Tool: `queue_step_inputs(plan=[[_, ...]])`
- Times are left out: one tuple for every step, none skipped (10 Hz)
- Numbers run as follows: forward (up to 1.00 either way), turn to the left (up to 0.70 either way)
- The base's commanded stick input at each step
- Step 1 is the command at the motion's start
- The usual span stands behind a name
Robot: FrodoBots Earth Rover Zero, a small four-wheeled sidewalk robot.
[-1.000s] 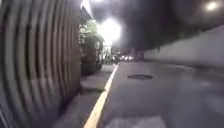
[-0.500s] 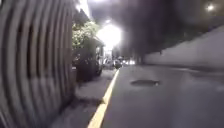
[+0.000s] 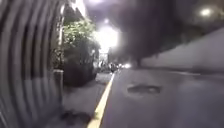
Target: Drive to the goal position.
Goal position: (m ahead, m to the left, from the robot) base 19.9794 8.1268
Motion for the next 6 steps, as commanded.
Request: queue_step_inputs(plan=[[0.70,0.00],[0.70,0.00],[0.70,0.00],[0.70,0.00],[0.70,0.00],[0.70,0.00]])
